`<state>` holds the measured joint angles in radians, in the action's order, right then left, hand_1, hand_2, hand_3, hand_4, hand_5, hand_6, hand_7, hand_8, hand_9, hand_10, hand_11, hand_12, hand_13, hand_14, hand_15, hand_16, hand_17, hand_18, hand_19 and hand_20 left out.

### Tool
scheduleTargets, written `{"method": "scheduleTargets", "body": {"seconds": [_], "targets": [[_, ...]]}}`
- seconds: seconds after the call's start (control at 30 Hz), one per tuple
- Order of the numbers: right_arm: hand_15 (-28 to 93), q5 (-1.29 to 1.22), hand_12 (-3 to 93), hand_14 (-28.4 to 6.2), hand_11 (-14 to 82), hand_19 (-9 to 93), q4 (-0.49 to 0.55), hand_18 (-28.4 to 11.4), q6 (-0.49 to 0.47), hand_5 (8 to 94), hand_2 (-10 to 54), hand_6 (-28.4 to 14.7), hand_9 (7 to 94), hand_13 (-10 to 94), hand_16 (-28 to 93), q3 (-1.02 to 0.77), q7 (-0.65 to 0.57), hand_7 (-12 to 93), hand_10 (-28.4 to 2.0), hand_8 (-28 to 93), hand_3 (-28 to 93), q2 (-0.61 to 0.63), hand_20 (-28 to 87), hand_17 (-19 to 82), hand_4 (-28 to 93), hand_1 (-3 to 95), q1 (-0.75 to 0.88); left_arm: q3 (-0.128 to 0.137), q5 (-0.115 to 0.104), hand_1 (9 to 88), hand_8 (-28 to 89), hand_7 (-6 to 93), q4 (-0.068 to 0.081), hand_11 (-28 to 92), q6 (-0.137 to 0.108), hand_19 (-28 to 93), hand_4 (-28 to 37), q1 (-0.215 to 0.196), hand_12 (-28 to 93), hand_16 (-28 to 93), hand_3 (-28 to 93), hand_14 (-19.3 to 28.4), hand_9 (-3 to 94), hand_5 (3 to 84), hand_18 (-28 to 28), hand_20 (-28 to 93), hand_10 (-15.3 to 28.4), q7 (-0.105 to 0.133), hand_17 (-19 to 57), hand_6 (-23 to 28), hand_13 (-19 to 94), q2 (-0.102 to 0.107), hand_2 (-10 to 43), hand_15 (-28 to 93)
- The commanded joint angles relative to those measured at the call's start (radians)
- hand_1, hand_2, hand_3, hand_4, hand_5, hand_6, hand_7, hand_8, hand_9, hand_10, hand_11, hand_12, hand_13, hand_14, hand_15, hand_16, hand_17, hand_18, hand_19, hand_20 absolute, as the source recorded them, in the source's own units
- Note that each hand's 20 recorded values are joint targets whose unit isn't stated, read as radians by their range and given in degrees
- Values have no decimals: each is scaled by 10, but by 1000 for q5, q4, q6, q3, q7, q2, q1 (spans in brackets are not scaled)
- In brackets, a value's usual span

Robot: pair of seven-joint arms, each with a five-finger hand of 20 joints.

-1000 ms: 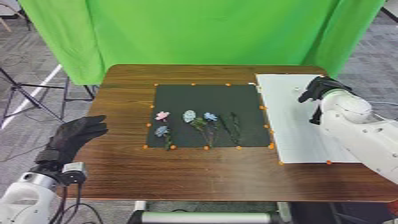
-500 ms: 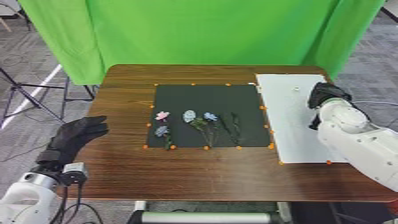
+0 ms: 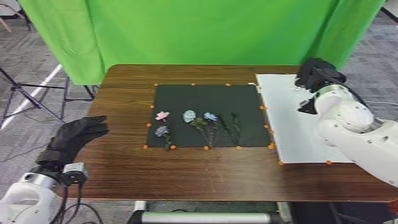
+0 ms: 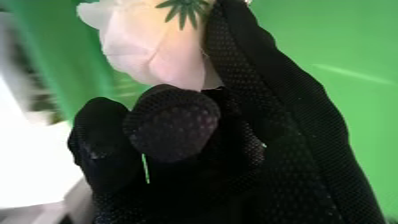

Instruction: Arrange flowers

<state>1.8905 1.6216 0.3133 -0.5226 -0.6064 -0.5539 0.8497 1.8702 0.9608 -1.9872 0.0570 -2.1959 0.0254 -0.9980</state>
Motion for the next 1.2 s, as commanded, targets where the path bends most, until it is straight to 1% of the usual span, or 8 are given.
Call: {"method": "scheduleTargets", "body": {"seconds": [0.03,0.13,0.37,0.5,0.57,0.67,0.97,1.2], "targets": [[644,-63,240,-11,32,932,51,-153,4,766,-63,10,753,876,298,162,172,158,-102,46,519,-120,555,593,-132,650,-127,-14,2,283,-68,166,1,201,8,103,-229,8,102,-41,598,199,463,458,126,114,160,-5,59,47,369,-4,68,196],[646,-72,239,-10,31,932,22,-153,2,766,-63,11,749,875,299,216,193,158,-98,44,522,-173,557,594,-134,647,-157,-25,2,283,-68,166,7,202,13,103,-229,22,102,-41,599,199,463,458,126,114,162,-3,59,47,368,-2,68,195],[648,-76,236,-9,33,932,-32,-150,-10,764,-62,13,745,874,299,274,221,162,-96,41,526,-266,560,593,-139,645,-180,-26,1,282,-68,167,9,201,14,102,-230,23,101,-41,601,199,463,457,126,114,161,-4,59,46,368,-4,67,196],[650,-70,236,-9,34,932,-36,-149,-69,761,-61,14,741,873,300,276,221,165,-97,41,526,-277,561,592,-138,644,-174,-31,2,282,-68,168,13,202,16,102,-231,30,101,-41,601,199,464,457,125,114,161,-4,60,47,368,-4,67,195],[650,-72,232,-10,34,932,-41,-149,-79,758,-59,15,735,869,301,274,220,167,-95,41,527,-277,563,590,-139,642,-168,-39,12,282,-68,168,12,201,-9,102,-231,30,101,-40,602,199,459,450,126,114,160,9,59,44,368,-1,67,196],[650,-77,223,-9,40,932,-47,-147,-83,750,-51,16,725,866,302,269,215,169,-92,37,521,-275,562,586,-141,643,-155,-37,0,283,-69,167,11,196,-10,104,-232,25,101,-40,602,199,438,425,126,115,156,9,59,38,367,1,67,197],[648,-79,213,-11,48,932,-58,-146,-132,735,-42,19,712,864,302,258,226,171,-88,40,522,-269,557,583,-135,627,-131,-27,4,282,-70,170,15,194,24,103,-230,29,103,-41,604,201,433,420,126,113,155,-7,58,37,362,-3,66,194],[646,-75,168,-13,86,932,-48,-148,-214,691,-57,14,660,854,302,245,235,168,-94,42,521,-257,546,573,-126,601,-123,-23,6,279,-69,169,12,193,29,102,-227,25,104,-39,603,200,432,418,127,114,155,-7,55,38,359,0,61,191]]}}
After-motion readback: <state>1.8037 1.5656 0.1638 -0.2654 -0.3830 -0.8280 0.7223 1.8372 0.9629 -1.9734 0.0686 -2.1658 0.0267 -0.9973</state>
